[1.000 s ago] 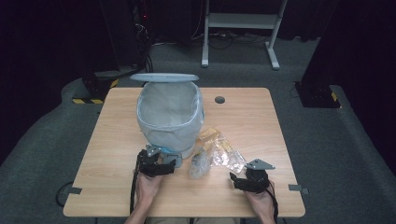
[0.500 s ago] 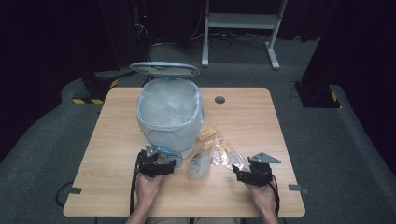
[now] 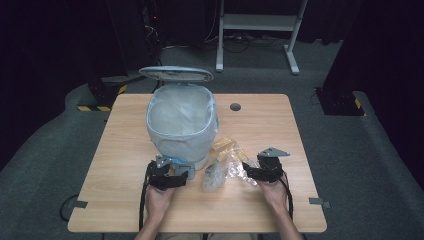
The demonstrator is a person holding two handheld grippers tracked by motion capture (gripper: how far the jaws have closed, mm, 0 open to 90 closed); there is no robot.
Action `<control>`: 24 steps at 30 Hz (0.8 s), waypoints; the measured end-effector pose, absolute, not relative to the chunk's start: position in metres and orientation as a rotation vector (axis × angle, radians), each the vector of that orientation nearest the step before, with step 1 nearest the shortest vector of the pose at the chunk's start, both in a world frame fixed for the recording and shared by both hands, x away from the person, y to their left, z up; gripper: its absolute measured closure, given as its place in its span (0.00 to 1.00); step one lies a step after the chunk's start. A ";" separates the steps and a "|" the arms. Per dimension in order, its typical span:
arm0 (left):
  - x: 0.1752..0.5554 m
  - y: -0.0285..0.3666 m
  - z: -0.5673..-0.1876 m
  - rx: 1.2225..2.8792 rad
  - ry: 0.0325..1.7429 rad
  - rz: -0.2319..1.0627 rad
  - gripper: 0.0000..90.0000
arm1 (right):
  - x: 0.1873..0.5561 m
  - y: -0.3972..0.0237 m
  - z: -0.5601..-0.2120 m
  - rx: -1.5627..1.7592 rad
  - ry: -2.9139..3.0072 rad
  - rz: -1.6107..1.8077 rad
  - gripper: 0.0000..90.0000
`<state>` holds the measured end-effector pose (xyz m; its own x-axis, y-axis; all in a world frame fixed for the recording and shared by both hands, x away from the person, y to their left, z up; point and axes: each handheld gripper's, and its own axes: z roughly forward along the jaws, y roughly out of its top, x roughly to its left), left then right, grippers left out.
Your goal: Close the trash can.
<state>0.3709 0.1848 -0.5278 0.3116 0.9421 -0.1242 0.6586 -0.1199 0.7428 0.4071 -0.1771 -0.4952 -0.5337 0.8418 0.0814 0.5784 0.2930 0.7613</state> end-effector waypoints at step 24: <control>0.371 0.186 -0.527 1.871 1.421 0.499 0.03 | 0.413 -0.172 -0.521 1.190 2.295 0.980 0.73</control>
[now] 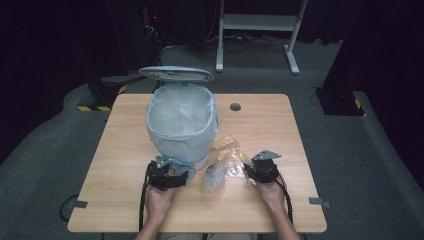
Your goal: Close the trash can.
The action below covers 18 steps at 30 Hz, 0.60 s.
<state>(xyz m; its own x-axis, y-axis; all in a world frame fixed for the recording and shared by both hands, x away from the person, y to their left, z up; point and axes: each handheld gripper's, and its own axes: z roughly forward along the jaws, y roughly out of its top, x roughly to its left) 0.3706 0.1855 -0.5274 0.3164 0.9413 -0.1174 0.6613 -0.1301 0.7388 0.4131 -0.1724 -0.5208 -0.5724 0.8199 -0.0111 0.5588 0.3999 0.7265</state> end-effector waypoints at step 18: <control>0.370 0.185 -0.527 1.866 1.424 0.500 0.04 | 0.411 -0.181 -0.521 1.198 2.279 1.022 0.99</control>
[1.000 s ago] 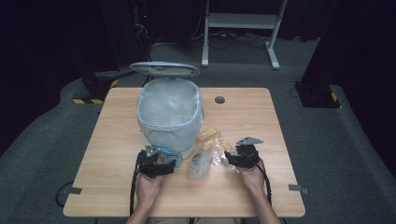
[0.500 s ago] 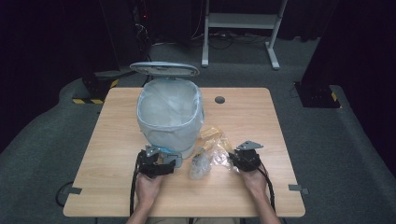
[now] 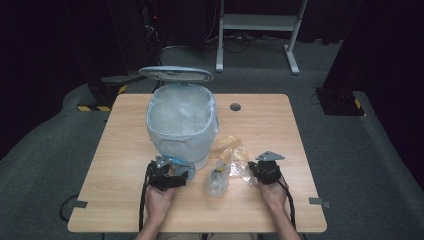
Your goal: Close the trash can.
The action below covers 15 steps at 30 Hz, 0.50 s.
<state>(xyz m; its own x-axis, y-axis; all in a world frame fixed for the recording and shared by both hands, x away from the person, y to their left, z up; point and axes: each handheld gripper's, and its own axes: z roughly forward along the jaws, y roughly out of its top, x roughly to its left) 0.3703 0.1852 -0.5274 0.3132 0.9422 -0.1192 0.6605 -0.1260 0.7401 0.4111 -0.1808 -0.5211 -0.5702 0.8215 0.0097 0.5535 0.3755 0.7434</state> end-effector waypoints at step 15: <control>0.370 0.185 -0.527 1.866 1.424 0.500 0.04 | 0.414 -0.192 -0.505 1.239 2.219 1.085 1.00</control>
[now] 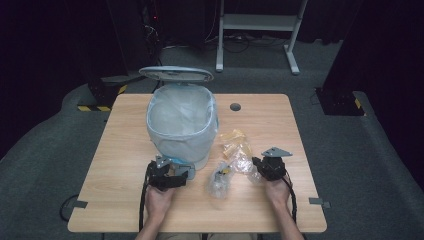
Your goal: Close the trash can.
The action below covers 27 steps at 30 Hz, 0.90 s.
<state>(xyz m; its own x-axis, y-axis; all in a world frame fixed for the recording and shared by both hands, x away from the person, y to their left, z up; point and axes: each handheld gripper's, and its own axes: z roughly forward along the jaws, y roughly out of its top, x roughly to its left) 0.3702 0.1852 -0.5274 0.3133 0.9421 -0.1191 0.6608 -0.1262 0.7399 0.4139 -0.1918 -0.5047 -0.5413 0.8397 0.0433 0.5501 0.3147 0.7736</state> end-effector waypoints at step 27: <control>0.370 0.185 -0.527 1.867 1.423 0.499 0.04 | 0.410 -0.211 -0.472 1.228 2.185 1.150 1.00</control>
